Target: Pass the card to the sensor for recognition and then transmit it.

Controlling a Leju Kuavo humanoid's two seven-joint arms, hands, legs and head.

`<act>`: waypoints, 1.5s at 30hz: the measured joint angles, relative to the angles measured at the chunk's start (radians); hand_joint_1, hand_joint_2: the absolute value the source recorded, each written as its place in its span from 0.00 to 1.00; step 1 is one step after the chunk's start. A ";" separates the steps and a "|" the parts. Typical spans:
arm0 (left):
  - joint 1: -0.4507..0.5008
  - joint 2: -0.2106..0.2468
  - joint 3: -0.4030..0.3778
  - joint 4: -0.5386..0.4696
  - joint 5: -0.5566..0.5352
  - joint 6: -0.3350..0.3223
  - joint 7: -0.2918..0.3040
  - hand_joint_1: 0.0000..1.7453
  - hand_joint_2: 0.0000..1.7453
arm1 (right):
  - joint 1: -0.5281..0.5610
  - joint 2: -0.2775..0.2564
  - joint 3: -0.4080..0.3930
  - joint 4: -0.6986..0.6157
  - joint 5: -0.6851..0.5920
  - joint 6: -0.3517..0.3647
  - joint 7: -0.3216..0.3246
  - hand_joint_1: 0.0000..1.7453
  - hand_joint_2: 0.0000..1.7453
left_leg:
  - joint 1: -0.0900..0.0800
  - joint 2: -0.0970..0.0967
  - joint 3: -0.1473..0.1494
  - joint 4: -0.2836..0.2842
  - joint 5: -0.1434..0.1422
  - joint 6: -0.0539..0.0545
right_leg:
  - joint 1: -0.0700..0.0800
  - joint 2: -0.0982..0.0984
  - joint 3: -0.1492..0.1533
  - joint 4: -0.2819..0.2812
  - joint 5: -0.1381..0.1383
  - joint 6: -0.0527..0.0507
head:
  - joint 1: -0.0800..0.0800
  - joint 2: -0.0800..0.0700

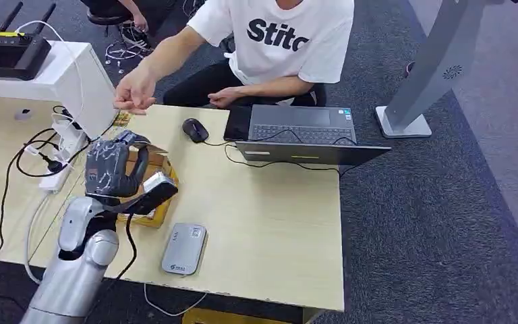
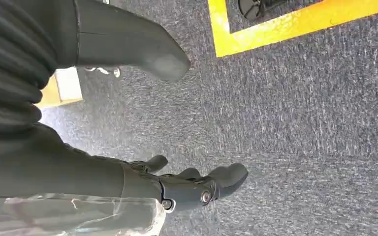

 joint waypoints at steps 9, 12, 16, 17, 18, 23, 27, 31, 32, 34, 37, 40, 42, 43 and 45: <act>0.083 -0.018 -0.142 -0.003 0.023 -0.144 0.019 1.00 1.00 | 0.001 0.005 0.000 0.000 0.007 -0.008 0.002 0.00 1.00 | 0.000 0.000 0.000 0.000 0.000 0.000 | 0.000 0.000 0.000 0.000 0.000 0.000 | 0.000 0.000; 0.103 -0.013 -0.177 0.003 0.024 -0.169 0.033 1.00 1.00 | 0.002 0.005 0.000 0.000 0.007 -0.010 0.002 0.00 1.00 | 0.000 0.000 0.000 0.000 0.000 0.000 | 0.000 0.000 0.000 0.000 0.000 0.000 | 0.000 0.000; 0.123 0.003 -0.210 0.017 0.013 -0.188 0.066 1.00 1.00 | 0.004 0.008 0.000 0.000 0.008 -0.010 0.006 0.00 1.00 | 0.000 0.000 0.000 0.000 0.000 0.000 | 0.000 0.000 0.000 0.000 0.000 0.000 | 0.000 0.000; 0.127 0.009 -0.217 0.023 0.010 -0.188 0.076 1.00 1.00 | 0.005 0.009 0.000 0.000 0.009 -0.010 0.009 0.00 1.00 | 0.000 0.000 0.000 0.000 0.000 0.000 | 0.000 0.000 0.000 0.000 0.000 0.000 | 0.000 0.000; 0.131 0.013 -0.220 0.028 0.007 -0.190 0.078 1.00 1.00 | 0.005 0.011 0.000 0.000 0.010 -0.010 0.010 0.00 1.00 | 0.000 0.000 0.000 0.000 0.000 0.000 | 0.000 0.000 0.000 0.000 0.000 0.000 | 0.000 0.000; 0.148 0.032 -0.238 0.058 -0.020 -0.188 0.111 1.00 1.00 | 0.007 0.014 0.000 0.000 0.016 -0.010 0.016 0.00 1.00 | 0.000 0.000 0.000 -0.001 0.000 0.000 | 0.000 0.000 0.000 0.000 -0.001 0.000 | 0.000 0.000; 0.156 0.047 -0.248 0.074 -0.059 -0.173 0.143 1.00 1.00 | 0.007 0.019 0.000 0.000 0.016 -0.011 0.016 0.00 1.00 | 0.000 0.000 -0.001 -0.001 0.000 0.000 | 0.000 0.000 0.000 0.000 -0.001 0.001 | 0.000 0.000; 0.156 0.060 -0.252 0.083 -0.107 -0.142 0.182 1.00 1.00 | 0.008 0.021 0.000 0.000 0.017 -0.012 0.016 0.00 1.00 | 0.000 0.000 -0.001 -0.001 0.000 0.000 | 0.000 0.000 0.000 0.000 -0.001 0.000 | 0.000 0.000; 0.156 0.065 -0.252 0.084 -0.121 -0.140 0.192 1.00 1.00 | 0.008 0.021 0.000 0.000 0.017 -0.012 0.018 0.00 1.00 | 0.000 0.000 -0.001 -0.001 0.000 0.000 | 0.000 0.000 0.000 0.000 -0.001 0.001 | 0.000 0.000; 0.156 0.071 -0.252 0.086 -0.147 -0.133 0.211 1.00 1.00 | 0.008 0.021 0.000 0.000 0.019 -0.012 0.022 0.00 1.00 | 0.000 0.000 -0.001 -0.001 0.000 0.000 | 0.000 0.000 0.000 0.000 -0.001 0.001 | 0.000 0.000; 0.155 0.079 -0.252 0.090 -0.160 -0.132 0.219 1.00 1.00 | 0.008 0.021 0.000 0.000 0.020 -0.013 0.024 0.00 1.00 | 0.000 0.000 -0.001 -0.001 0.000 0.000 | 0.000 0.000 0.000 0.000 -0.001 0.001 | 0.000 0.000; 0.155 0.083 -0.252 0.091 -0.164 -0.131 0.219 1.00 1.00 | 0.008 0.021 0.000 0.001 0.023 -0.013 0.024 0.00 1.00 | 0.000 0.000 -0.001 -0.001 0.000 0.000 | 0.000 0.000 0.000 0.000 -0.001 0.001 | 0.000 0.000; 0.155 0.084 -0.252 0.091 -0.166 -0.130 0.221 1.00 1.00 | 0.008 0.022 0.000 0.001 0.024 -0.013 0.025 0.00 1.00 | 0.000 0.000 -0.001 -0.001 0.000 0.000 | 0.000 0.000 0.000 0.000 -0.001 0.001 | 0.000 0.000; 0.155 0.084 -0.252 0.091 -0.166 -0.127 0.222 1.00 1.00 | 0.008 0.022 0.000 0.001 0.025 -0.012 0.025 0.00 1.00 | 0.000 0.000 -0.001 -0.001 0.000 0.000 | 0.000 0.000 0.000 0.000 -0.001 0.001 | 0.000 0.000; 0.154 0.084 -0.252 0.091 -0.167 -0.124 0.225 1.00 1.00 | 0.008 0.022 0.000 0.001 0.027 -0.012 0.027 0.00 1.00 | 0.000 0.000 -0.001 -0.001 0.000 0.000 | 0.000 0.000 0.000 0.000 -0.001 0.001 | 0.000 0.000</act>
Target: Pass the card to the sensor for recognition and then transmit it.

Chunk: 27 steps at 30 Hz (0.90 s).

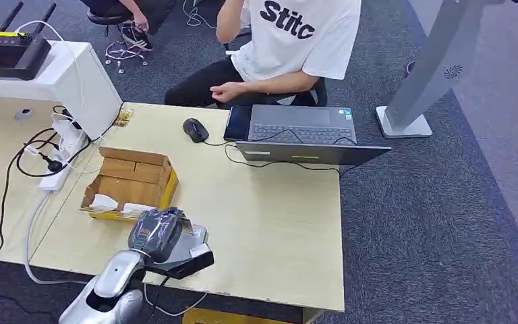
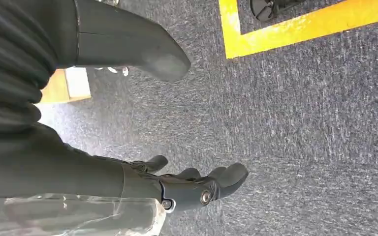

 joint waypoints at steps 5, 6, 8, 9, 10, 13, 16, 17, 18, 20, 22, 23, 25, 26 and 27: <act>-0.006 -0.001 0.002 0.001 0.002 0.003 0.005 1.00 1.00 | 0.000 0.002 0.002 0.000 0.010 0.000 0.000 0.00 1.00 | 0.000 0.000 0.000 0.000 0.000 0.000 | 0.000 0.000 0.000 0.000 0.000 0.000 | 0.000 0.000; -0.008 -0.002 0.003 0.003 0.002 0.005 0.005 1.00 1.00 | 0.000 0.003 0.003 0.000 0.011 0.000 0.001 0.00 1.00 | 0.000 0.000 0.000 0.000 0.000 0.000 | 0.000 0.000 0.000 0.000 0.000 0.000 | 0.000 0.000; -0.009 -0.002 0.005 0.006 0.002 0.013 0.005 1.00 1.00 | 0.000 0.003 0.007 0.000 0.014 0.000 0.003 0.00 1.00 | 0.000 0.000 0.000 0.000 0.000 0.000 | 0.000 0.000 0.000 0.000 0.000 0.000 | 0.000 0.000; -0.010 -0.003 0.006 0.008 0.002 0.018 0.004 1.00 1.00 | 0.000 0.004 0.010 0.000 0.014 0.000 0.003 0.00 1.00 | 0.000 0.000 0.000 0.000 0.000 0.000 | 0.000 0.000 0.000 0.000 0.000 0.000 | 0.000 0.000; -0.010 -0.003 0.010 0.008 0.003 0.022 0.003 1.00 1.00 | 0.000 0.004 0.012 0.000 0.016 0.000 0.003 0.00 1.00 | 0.000 0.000 0.000 0.000 0.000 0.000 | 0.000 0.000 0.000 0.000 0.000 0.000 | 0.000 0.000; -0.011 -0.005 0.021 0.008 0.010 0.023 0.002 1.00 1.00 | 0.000 0.005 0.016 0.000 0.019 0.000 0.003 0.00 1.00 | 0.000 0.000 0.000 0.000 0.000 0.000 | 0.000 0.000 0.000 0.000 0.000 0.000 | 0.000 0.000; -0.011 -0.007 0.029 0.010 0.013 0.022 0.002 1.00 1.00 | 0.000 0.006 0.018 0.000 0.021 0.000 0.006 0.00 1.00 | 0.000 0.000 0.000 0.000 0.000 0.000 | 0.000 0.000 0.000 0.000 0.000 0.000 | 0.000 0.000; -0.011 -0.007 0.031 0.012 0.014 0.022 0.002 1.00 1.00 | 0.000 0.006 0.018 0.000 0.021 0.000 0.006 0.00 1.00 | 0.000 0.000 0.000 0.000 0.000 0.000 | 0.000 0.000 0.000 0.000 0.000 0.000 | 0.000 0.000; -0.010 -0.010 0.033 0.014 0.014 0.021 0.002 1.00 1.00 | 0.000 0.006 0.018 0.000 0.022 0.000 0.007 0.00 1.00 | 0.000 0.000 0.000 0.000 0.000 0.000 | 0.000 0.000 0.000 0.000 0.000 0.000 | 0.000 0.000; -0.010 -0.013 0.035 0.021 0.012 0.021 -0.001 1.00 1.00 | 0.000 0.006 0.018 0.000 0.024 0.000 0.008 0.00 1.00 | 0.000 0.000 0.000 0.000 0.000 0.000 | 0.000 0.000 0.000 0.000 0.000 0.000 | 0.000 0.000; -0.010 -0.017 0.035 0.027 0.011 0.021 -0.007 1.00 1.00 | 0.000 0.006 0.019 0.000 0.025 0.000 0.008 0.00 1.00 | 0.000 0.000 0.000 0.000 0.000 0.000 | 0.000 0.000 0.000 0.000 0.000 0.000 | 0.000 0.000; -0.010 -0.019 0.036 0.031 0.010 0.021 -0.006 1.00 1.00 | 0.000 0.006 0.019 0.000 0.025 0.000 0.008 0.00 1.00 | 0.000 0.000 0.000 0.000 0.000 0.000 | 0.000 0.000 0.000 0.000 0.000 0.000 | 0.000 0.000; -0.010 -0.023 0.036 0.037 0.010 0.021 -0.007 1.00 1.00 | 0.000 0.006 0.020 0.000 0.027 0.000 0.008 0.00 1.00 | 0.000 0.000 0.000 0.000 0.000 0.000 | 0.000 0.000 0.000 0.000 0.000 0.000 | 0.000 0.000; -0.010 -0.026 0.036 0.039 0.010 0.021 -0.008 1.00 1.00 | 0.000 0.006 0.020 0.000 0.028 0.001 0.007 0.00 1.00 | 0.000 0.000 0.000 0.000 0.000 0.000 | 0.000 0.000 0.000 0.000 0.000 0.000 | 0.000 0.000; -0.010 -0.027 0.037 0.042 0.011 0.021 -0.013 1.00 1.00 | 0.000 0.006 0.021 0.000 0.028 0.001 0.007 0.00 1.00 | 0.000 0.000 0.000 0.000 0.000 0.000 | 0.000 0.000 0.000 0.000 0.000 0.000 | 0.000 0.000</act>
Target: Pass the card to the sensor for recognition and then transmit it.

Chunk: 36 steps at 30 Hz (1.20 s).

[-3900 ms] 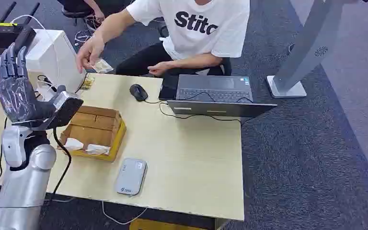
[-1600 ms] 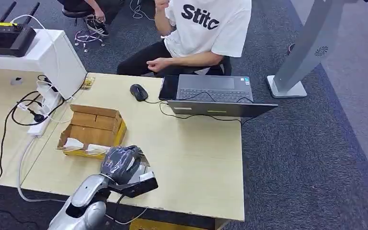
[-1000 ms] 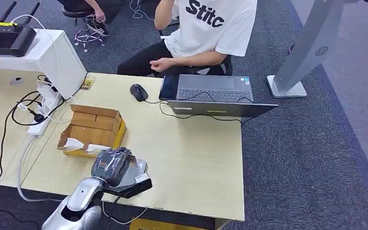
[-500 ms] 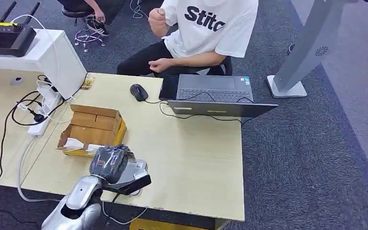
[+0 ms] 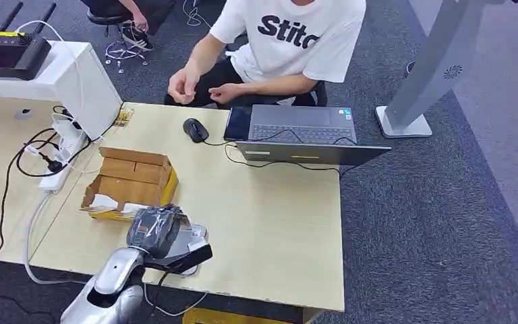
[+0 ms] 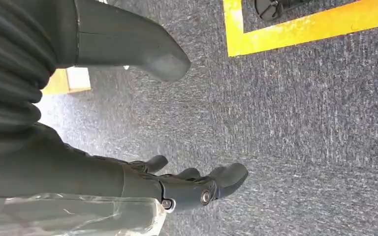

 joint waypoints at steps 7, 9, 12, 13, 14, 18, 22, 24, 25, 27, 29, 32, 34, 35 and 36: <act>0.000 -0.017 0.005 0.017 0.012 0.000 -0.022 1.00 1.00 | 0.000 0.000 0.004 0.000 0.005 0.000 0.000 0.00 1.00 | 0.000 0.000 0.000 0.000 0.000 0.000 | 0.000 0.000 0.000 0.000 0.000 0.000 | 0.000 0.000; 0.000 -0.019 0.005 0.021 0.016 0.000 -0.022 1.00 1.00 | 0.000 0.000 0.005 0.000 0.006 0.000 0.000 0.00 1.00 | 0.000 0.000 0.000 0.000 0.000 0.000 | 0.000 0.000 0.000 0.000 0.000 0.000 | 0.000 0.000; 0.000 -0.023 0.006 0.024 0.018 0.002 -0.024 1.00 1.00 | 0.000 0.000 0.005 0.000 0.006 0.000 -0.001 0.00 1.00 | 0.000 0.000 0.000 0.000 0.000 0.000 | 0.000 0.000 0.000 0.000 0.000 0.000 | 0.000 0.000; 0.000 -0.023 0.006 0.024 0.018 0.002 -0.024 1.00 1.00 | 0.000 0.001 0.005 0.000 0.006 0.000 -0.001 0.00 1.00 | 0.000 0.000 0.000 0.000 0.000 0.000 | 0.000 0.000 0.000 0.000 0.000 0.000 | 0.000 0.000; 0.000 -0.024 0.007 0.025 0.018 0.002 -0.024 1.00 1.00 | 0.000 0.001 0.005 0.000 0.006 0.000 -0.001 0.00 1.00 | 0.000 0.000 0.000 0.000 0.000 0.000 | 0.000 0.000 0.000 0.000 0.000 0.000 | 0.000 0.000; 0.000 -0.024 0.019 0.024 0.026 0.013 -0.026 1.00 1.00 | 0.000 0.003 0.005 0.000 0.006 0.000 -0.001 0.00 1.00 | 0.000 0.000 0.000 0.000 0.000 0.000 | 0.000 0.000 0.000 0.000 0.000 0.000 | 0.000 0.000; -0.004 -0.009 0.047 -0.008 0.035 0.024 -0.022 1.00 1.00 | 0.003 0.005 0.005 0.000 0.005 0.000 -0.002 0.00 1.00 | 0.000 0.000 0.000 0.000 0.000 0.000 | 0.000 0.000 0.000 0.000 0.000 0.000 | 0.000 0.000; -0.017 0.004 0.067 -0.039 0.030 0.026 -0.014 1.00 1.00 | 0.004 0.005 0.005 0.000 0.003 0.000 -0.006 0.00 1.00 | 0.000 0.000 0.000 0.000 0.000 0.000 | 0.000 0.000 0.000 0.000 0.000 0.000 | 0.000 0.000; -0.024 0.011 0.077 -0.055 0.023 0.037 -0.004 1.00 1.00 | 0.005 0.005 0.005 0.000 0.003 0.000 -0.007 0.00 1.00 | 0.000 0.000 0.000 0.000 0.000 0.000 | 0.000 0.000 0.000 0.000 0.000 0.000 | 0.000 0.000; -0.047 0.033 0.096 -0.088 0.028 0.037 -0.004 1.00 1.00 | 0.006 0.005 0.005 0.000 0.003 0.000 -0.008 0.00 1.00 | 0.000 0.000 0.000 0.000 0.000 0.000 | 0.000 0.000 0.000 0.000 0.000 0.000 | 0.000 0.000; -0.069 0.057 0.114 -0.117 0.046 0.028 -0.026 1.00 1.00 | 0.006 0.005 0.004 0.000 0.005 0.000 -0.011 0.00 1.00 | 0.000 0.000 0.000 0.000 0.000 0.000 | 0.000 0.000 0.000 0.000 0.000 0.000 | 0.000 0.000; -0.102 0.095 0.137 -0.142 0.038 0.018 -0.040 1.00 1.00 | 0.005 0.005 0.005 0.001 0.016 0.003 -0.011 0.00 1.00 | 0.000 0.000 0.000 0.000 0.000 0.000 | 0.000 0.000 0.000 0.000 0.000 0.000 | 0.000 0.000; -0.122 0.113 0.145 -0.145 0.021 0.016 -0.048 1.00 1.00 | 0.005 0.005 0.005 0.001 0.024 0.004 -0.010 0.00 1.00 | 0.000 0.000 0.000 0.000 0.000 0.000 | 0.000 0.000 0.000 0.001 0.000 0.000 | 0.000 0.000; -0.132 0.119 0.147 -0.145 0.014 0.016 -0.055 1.00 1.00 | 0.004 0.005 0.006 0.001 0.028 0.005 -0.010 0.00 1.00 | 0.000 0.000 0.000 0.000 0.000 0.000 | 0.000 0.000 0.000 0.001 0.000 0.000 | 0.000 0.000; -0.140 0.125 0.148 -0.144 0.002 0.019 -0.056 1.00 1.00 | 0.004 0.005 0.008 0.000 0.034 0.006 -0.010 0.00 1.00 | 0.000 0.000 0.000 0.000 0.000 0.000 | 0.000 0.000 0.000 0.001 0.000 0.000 | 0.000 0.000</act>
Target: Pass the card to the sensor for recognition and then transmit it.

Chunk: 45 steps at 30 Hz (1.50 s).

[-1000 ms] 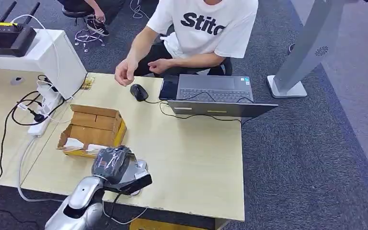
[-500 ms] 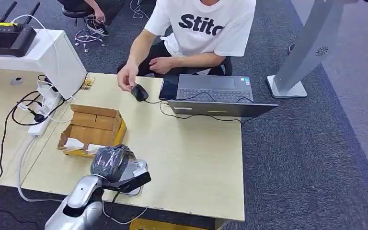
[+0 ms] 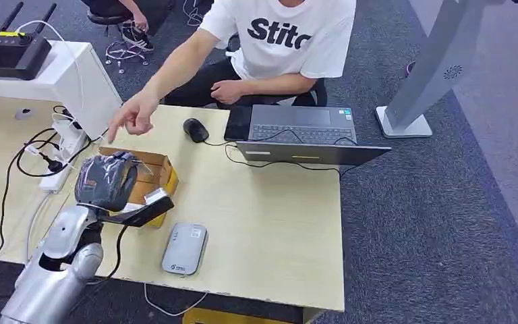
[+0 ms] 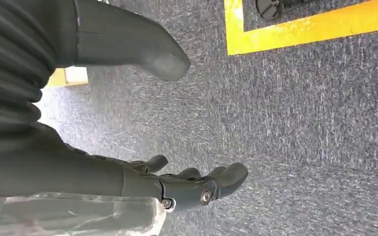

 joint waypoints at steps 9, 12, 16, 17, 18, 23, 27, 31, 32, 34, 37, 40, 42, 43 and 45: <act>-0.060 0.013 0.000 0.085 -0.098 0.051 -0.010 1.00 1.00 | -0.007 0.000 0.019 0.000 0.021 0.010 0.003 0.00 1.00 | 0.000 0.001 0.000 0.000 0.000 0.000 | 0.000 0.002 0.001 0.000 0.000 0.000 | 0.000 0.000; -0.069 0.013 0.000 0.103 -0.100 0.052 -0.010 1.00 1.00 | -0.006 0.000 0.021 0.000 0.022 0.011 0.003 0.00 1.00 | 0.000 0.001 0.000 0.000 0.000 0.000 | 0.000 0.002 0.000 0.000 0.000 0.000 | 0.000 0.000; -0.073 0.003 -0.001 0.135 -0.124 0.058 -0.019 1.00 1.00 | -0.007 0.000 0.034 0.000 0.043 0.008 0.024 0.00 1.00 | 0.000 0.001 0.000 0.000 0.000 0.000 | 0.000 0.003 0.000 0.000 0.000 0.000 | 0.000 0.000; -0.073 -0.001 -0.002 0.144 -0.132 0.065 -0.019 1.00 1.00 | -0.007 0.000 0.037 0.000 0.044 0.007 0.028 0.00 1.00 | 0.000 0.001 0.000 0.000 0.000 0.000 | 0.000 0.003 0.000 0.000 0.000 0.000 | 0.000 0.000; -0.073 -0.005 -0.002 0.154 -0.136 0.073 -0.018 0.69 1.00 | -0.007 0.000 0.040 0.000 0.047 0.007 0.033 0.00 1.00 | 0.000 0.001 0.000 0.000 0.000 0.000 | 0.000 0.003 0.000 0.000 0.000 0.000 | 0.000 0.000; -0.071 -0.032 -0.004 0.184 -0.147 0.111 0.023 0.00 1.00 | -0.007 0.000 0.043 0.000 0.050 0.004 0.035 0.00 1.00 | 0.000 0.001 0.000 0.000 0.000 0.000 | 0.000 0.002 0.000 0.000 0.000 0.000 | 0.000 0.000; -0.075 -0.052 -0.004 0.185 -0.141 0.128 0.053 0.00 1.00 | -0.007 0.000 0.043 0.000 0.050 0.004 0.033 0.00 1.00 | -0.001 0.001 0.000 0.000 0.000 0.000 | 0.000 0.002 0.000 0.000 0.000 0.000 | 0.000 0.000; -0.076 -0.061 -0.002 0.162 -0.123 0.142 0.066 0.00 1.00 | -0.007 0.000 0.043 0.000 0.043 0.000 0.033 0.00 1.00 | -0.001 0.001 0.000 0.000 0.000 0.000 | 0.000 0.002 0.000 0.000 0.001 0.001 | 0.000 0.000; -0.075 -0.060 -0.001 0.153 -0.116 0.144 0.066 0.00 1.00 | -0.007 0.000 0.043 0.000 0.041 -0.002 0.033 0.00 1.00 | -0.001 0.001 0.000 0.000 0.000 0.000 | 0.000 0.002 0.000 0.000 0.001 0.001 | 0.000 0.000; -0.066 -0.059 0.006 0.116 -0.085 0.142 0.056 0.00 1.00 | -0.007 0.000 0.043 0.000 0.034 -0.005 0.033 0.00 1.00 | -0.001 0.001 0.000 0.000 0.000 0.000 | 0.000 0.002 0.000 0.000 0.001 0.001 | 0.000 0.000; -0.040 -0.053 0.029 0.045 -0.033 0.113 0.032 0.00 1.00 | -0.005 0.000 0.042 0.002 0.024 -0.008 0.032 0.00 1.00 | -0.001 0.001 -0.001 0.000 0.000 0.000 | 0.000 0.002 0.000 0.000 0.000 0.001 | 0.000 0.000; 0.015 -0.030 0.047 -0.050 0.039 0.033 -0.012 0.00 1.00 | -0.004 0.000 0.036 0.002 0.010 -0.010 0.026 0.00 1.00 | -0.001 0.001 -0.001 0.000 0.000 0.000 | 0.000 0.002 0.000 0.000 0.000 0.000 | 0.000 0.000; 0.074 0.002 0.050 -0.119 0.077 0.000 -0.040 0.00 1.00 | -0.001 0.000 0.031 0.003 0.006 -0.011 0.023 0.00 1.00 | 0.000 0.002 -0.001 -0.001 -0.001 0.000 | 0.000 0.002 0.000 0.000 0.000 0.000 | 0.000 0.000; 0.101 0.014 0.051 -0.149 0.099 -0.017 -0.053 0.00 1.00 | 0.000 0.000 0.029 0.003 0.003 -0.011 0.023 0.00 1.00 | 0.000 0.002 -0.001 -0.001 -0.001 0.000 | 0.000 0.002 0.000 0.000 -0.001 0.000 | 0.000 0.000; 0.159 0.041 0.056 -0.207 0.139 -0.040 -0.071 0.00 1.00 | 0.001 0.000 0.024 0.004 0.000 -0.011 0.024 0.00 1.00 | 0.000 0.001 -0.001 -0.001 -0.001 0.000 | 0.000 0.002 -0.001 0.000 -0.001 0.000 | 0.000 0.000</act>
